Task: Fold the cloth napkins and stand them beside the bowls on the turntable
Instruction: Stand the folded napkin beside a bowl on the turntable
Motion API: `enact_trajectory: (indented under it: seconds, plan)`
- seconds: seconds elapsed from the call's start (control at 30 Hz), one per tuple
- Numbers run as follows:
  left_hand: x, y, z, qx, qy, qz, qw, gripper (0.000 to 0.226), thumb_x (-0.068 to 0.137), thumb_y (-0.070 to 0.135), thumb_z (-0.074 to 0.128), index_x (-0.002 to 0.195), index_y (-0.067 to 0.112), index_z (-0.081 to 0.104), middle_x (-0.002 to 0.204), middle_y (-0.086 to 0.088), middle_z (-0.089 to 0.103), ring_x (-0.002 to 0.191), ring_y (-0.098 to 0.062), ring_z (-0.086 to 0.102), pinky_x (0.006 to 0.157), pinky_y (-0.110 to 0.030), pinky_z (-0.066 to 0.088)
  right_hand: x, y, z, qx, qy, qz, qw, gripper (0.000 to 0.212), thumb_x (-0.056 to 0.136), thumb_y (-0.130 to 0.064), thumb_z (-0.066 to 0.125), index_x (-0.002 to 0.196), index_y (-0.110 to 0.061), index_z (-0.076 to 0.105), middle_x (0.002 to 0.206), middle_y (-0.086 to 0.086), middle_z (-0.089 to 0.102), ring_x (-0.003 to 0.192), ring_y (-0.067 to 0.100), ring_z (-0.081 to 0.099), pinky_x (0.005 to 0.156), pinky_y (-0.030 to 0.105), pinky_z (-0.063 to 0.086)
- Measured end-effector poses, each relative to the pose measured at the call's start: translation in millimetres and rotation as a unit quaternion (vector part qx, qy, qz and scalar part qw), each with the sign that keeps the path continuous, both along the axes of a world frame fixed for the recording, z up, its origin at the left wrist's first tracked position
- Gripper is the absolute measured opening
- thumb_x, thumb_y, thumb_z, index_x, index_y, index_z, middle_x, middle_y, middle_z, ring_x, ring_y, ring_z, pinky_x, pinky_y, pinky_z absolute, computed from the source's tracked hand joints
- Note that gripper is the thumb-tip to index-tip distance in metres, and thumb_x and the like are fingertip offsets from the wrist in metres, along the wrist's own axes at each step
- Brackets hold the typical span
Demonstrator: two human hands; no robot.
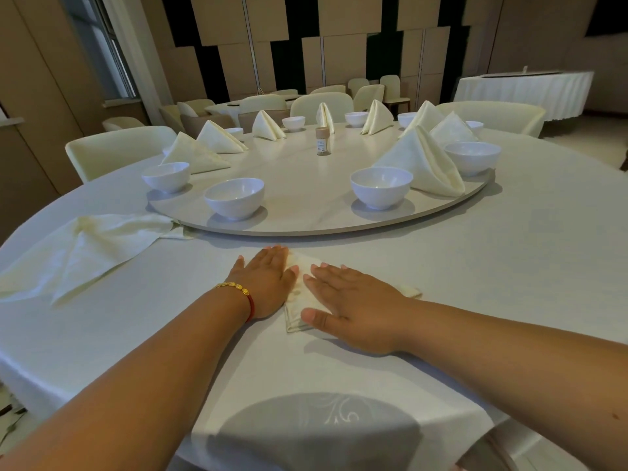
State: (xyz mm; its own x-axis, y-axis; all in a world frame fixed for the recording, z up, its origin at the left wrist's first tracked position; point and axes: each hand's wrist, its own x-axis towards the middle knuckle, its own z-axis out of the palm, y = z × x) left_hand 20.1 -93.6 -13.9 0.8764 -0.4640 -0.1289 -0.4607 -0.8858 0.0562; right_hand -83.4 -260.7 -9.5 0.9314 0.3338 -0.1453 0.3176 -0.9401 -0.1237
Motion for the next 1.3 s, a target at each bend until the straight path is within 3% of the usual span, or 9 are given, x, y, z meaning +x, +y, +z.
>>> enact_trajectory:
  seconds: [0.17, 0.27, 0.47, 0.6, 0.77, 0.97, 1.07, 1.2, 1.3]
  plan:
    - [-13.0, 2.6, -3.3, -0.074, -0.061, -0.015, 0.995, 0.061, 0.103, 0.039, 0.018, 0.153, 0.016, -0.008, 0.16, 0.001, -0.012, 0.147, -0.013, -0.011, 0.119, -0.038, -0.001, -2.1, 0.8, 2.8, -0.006, 0.0, 0.001, 1.0, 0.079, 0.09, -0.066, 0.007, 0.154, -0.021, -0.005, 0.161, -0.001, -0.01, 0.147, 0.01, -0.011, 0.12, 0.03, -0.004]
    - [-36.6, 4.6, -0.1, -0.135, -0.008, -0.056, 0.989, 0.06, 0.103, 0.037, 0.021, 0.153, 0.02, -0.008, 0.16, 0.004, -0.01, 0.146, -0.009, -0.011, 0.118, -0.034, -0.007, -2.9, 0.2, 2.7, -0.001, 0.001, 0.001, 1.0, 0.077, 0.091, -0.065, 0.007, 0.154, -0.021, -0.004, 0.161, -0.002, -0.011, 0.147, 0.009, -0.011, 0.12, 0.03, -0.005]
    - [-51.0, 11.2, 1.9, 0.019, 0.017, -0.093, 0.995, 0.065, 0.099, 0.052, 0.013, 0.151, 0.023, -0.013, 0.159, 0.006, -0.017, 0.145, -0.008, -0.015, 0.12, -0.038, -0.007, -1.7, -6.3, 1.8, 0.005, 0.004, 0.024, 1.0, 0.082, 0.088, -0.068, 0.004, 0.154, -0.021, -0.006, 0.161, -0.004, -0.012, 0.146, 0.005, -0.012, 0.119, 0.026, -0.007]
    - [-51.1, 13.2, 1.5, 0.026, 0.021, -0.099, 0.995, 0.067, 0.098, 0.055, 0.013, 0.151, 0.025, -0.014, 0.158, 0.007, -0.018, 0.145, -0.008, -0.015, 0.12, -0.039, -0.008, -8.5, -28.4, 6.1, -0.01, 0.007, 0.03, 0.999, 0.097, 0.071, -0.076, -0.004, 0.153, -0.024, -0.008, 0.16, -0.008, -0.014, 0.145, 0.002, -0.015, 0.118, 0.025, -0.008]
    - [-47.1, 18.1, 3.7, 0.018, 0.032, -0.113, 0.993, 0.066, 0.098, 0.053, 0.013, 0.151, 0.026, -0.015, 0.158, 0.008, -0.019, 0.145, -0.007, -0.014, 0.116, -0.033, -0.011, -21.5, -59.7, 8.7, -0.009, 0.027, -0.007, 1.0, 0.093, 0.074, -0.073, -0.001, 0.152, -0.025, -0.014, 0.159, -0.01, -0.018, 0.143, -0.001, -0.017, 0.115, 0.021, -0.011]
    - [-47.7, 18.5, 4.9, 0.007, 0.027, -0.116, 0.993, 0.061, 0.101, 0.047, 0.014, 0.151, 0.025, -0.015, 0.159, 0.008, -0.017, 0.146, -0.007, -0.012, 0.115, -0.031, -0.01, -30.6, -52.4, 10.5, -0.109, -0.045, -0.028, 0.993, 0.101, 0.07, -0.078, -0.01, 0.151, -0.019, -0.017, 0.157, -0.001, -0.027, 0.142, 0.01, -0.029, 0.116, 0.043, -0.019]
    - [-47.8, 17.7, 4.1, -0.006, 0.026, -0.111, 0.993, 0.059, 0.103, 0.043, 0.015, 0.152, 0.024, -0.012, 0.159, 0.007, -0.015, 0.146, -0.008, -0.01, 0.116, -0.033, -0.009, -40.1, -30.8, 15.2, -0.089, -0.056, 0.013, 0.994, 0.101, 0.071, -0.078, -0.007, 0.152, -0.019, -0.016, 0.158, -0.002, -0.023, 0.143, 0.01, -0.027, 0.116, 0.041, -0.019]
    - [-44.4, 19.0, -0.2, -0.083, 0.024, -0.104, 0.991, 0.055, 0.104, 0.038, 0.024, 0.154, 0.026, 0.005, 0.161, 0.008, -0.001, 0.147, -0.008, 0.0, 0.116, -0.031, -0.006, -49.5, -17.4, 16.6, -0.037, 0.008, 0.015, 0.999, 0.094, 0.076, -0.077, 0.007, 0.153, -0.025, -0.012, 0.16, -0.009, -0.016, 0.143, 0.0, -0.016, 0.114, 0.022, -0.014]
    - [-44.4, 24.1, 2.5, -0.27, 0.066, -0.069, 0.958, 0.034, 0.099, 0.025, 0.048, 0.132, 0.03, 0.054, 0.148, 0.013, 0.038, 0.14, -0.003, 0.025, 0.117, -0.025, 0.01, -50.8, -19.2, 17.9, -0.017, 0.018, 0.007, 1.0, 0.092, 0.077, -0.076, 0.01, 0.153, -0.029, -0.011, 0.158, -0.014, -0.017, 0.132, -0.009, -0.017, 0.109, 0.017, -0.011]
